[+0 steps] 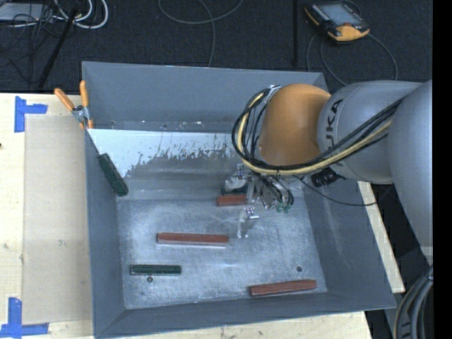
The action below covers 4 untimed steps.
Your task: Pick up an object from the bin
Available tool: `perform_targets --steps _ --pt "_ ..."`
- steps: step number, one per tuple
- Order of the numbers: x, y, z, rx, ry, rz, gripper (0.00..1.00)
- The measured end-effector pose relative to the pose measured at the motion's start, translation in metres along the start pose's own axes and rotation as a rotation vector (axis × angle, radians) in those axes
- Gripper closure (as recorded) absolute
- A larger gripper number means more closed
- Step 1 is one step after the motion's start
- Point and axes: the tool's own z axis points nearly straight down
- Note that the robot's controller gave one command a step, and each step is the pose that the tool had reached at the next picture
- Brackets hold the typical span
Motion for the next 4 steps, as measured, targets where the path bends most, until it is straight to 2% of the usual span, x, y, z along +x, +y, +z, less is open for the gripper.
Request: perform_targets --steps 1,2,3,4 --pt "-0.015 -0.052 0.018 -0.004 -0.032 0.201 1.0" --pt "-0.015 -0.052 0.019 -0.004 -0.031 0.201 1.0" --pt "-0.006 -0.063 -0.171 0.0 -0.008 0.177 1.0" --pt "-0.005 -0.063 -0.166 0.0 0.001 0.177 1.0"
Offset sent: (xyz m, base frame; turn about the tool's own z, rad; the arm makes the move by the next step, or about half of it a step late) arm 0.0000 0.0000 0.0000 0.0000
